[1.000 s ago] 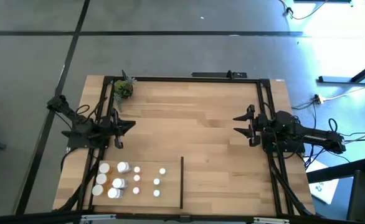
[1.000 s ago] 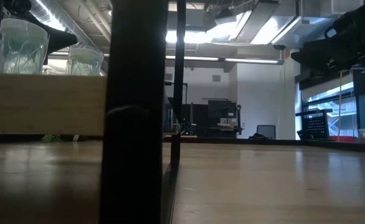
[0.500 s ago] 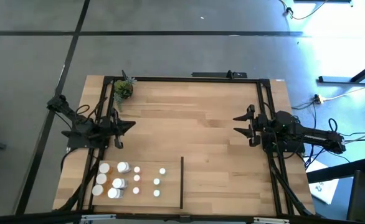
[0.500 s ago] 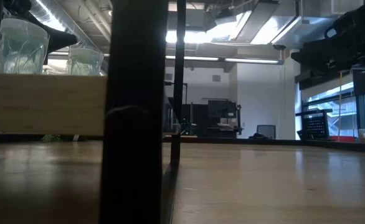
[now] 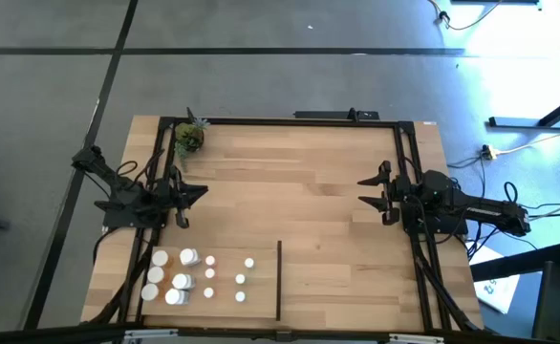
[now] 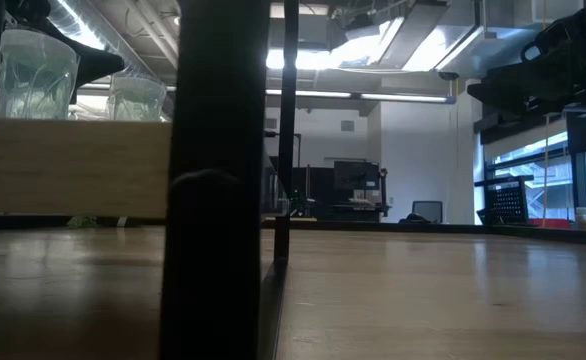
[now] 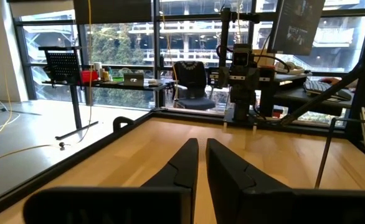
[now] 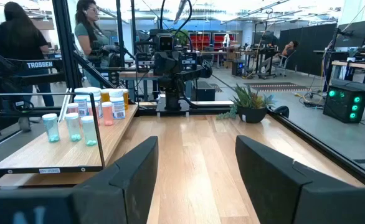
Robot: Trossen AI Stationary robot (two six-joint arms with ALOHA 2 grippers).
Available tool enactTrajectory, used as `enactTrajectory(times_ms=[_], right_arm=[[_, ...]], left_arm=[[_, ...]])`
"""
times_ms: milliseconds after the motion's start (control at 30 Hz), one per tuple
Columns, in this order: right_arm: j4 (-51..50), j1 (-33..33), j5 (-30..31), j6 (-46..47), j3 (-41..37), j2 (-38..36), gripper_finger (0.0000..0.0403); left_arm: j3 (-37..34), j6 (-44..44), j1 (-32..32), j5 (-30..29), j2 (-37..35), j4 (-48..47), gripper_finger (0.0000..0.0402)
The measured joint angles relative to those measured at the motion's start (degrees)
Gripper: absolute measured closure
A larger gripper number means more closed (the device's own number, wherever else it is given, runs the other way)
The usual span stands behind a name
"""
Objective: Pick and place medicine bottles onto shelf by color
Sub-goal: Return to Home Position
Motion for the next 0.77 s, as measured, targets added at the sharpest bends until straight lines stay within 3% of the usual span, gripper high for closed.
enactTrajectory(times_ms=[767], right_arm=[[0.0, 0.0, -0.01, -0.02, 0.0, 0.0, 0.0185]], left_arm=[[0.0, 0.0, 0.0, 0.0, 0.0, 0.0, 0.0397]])
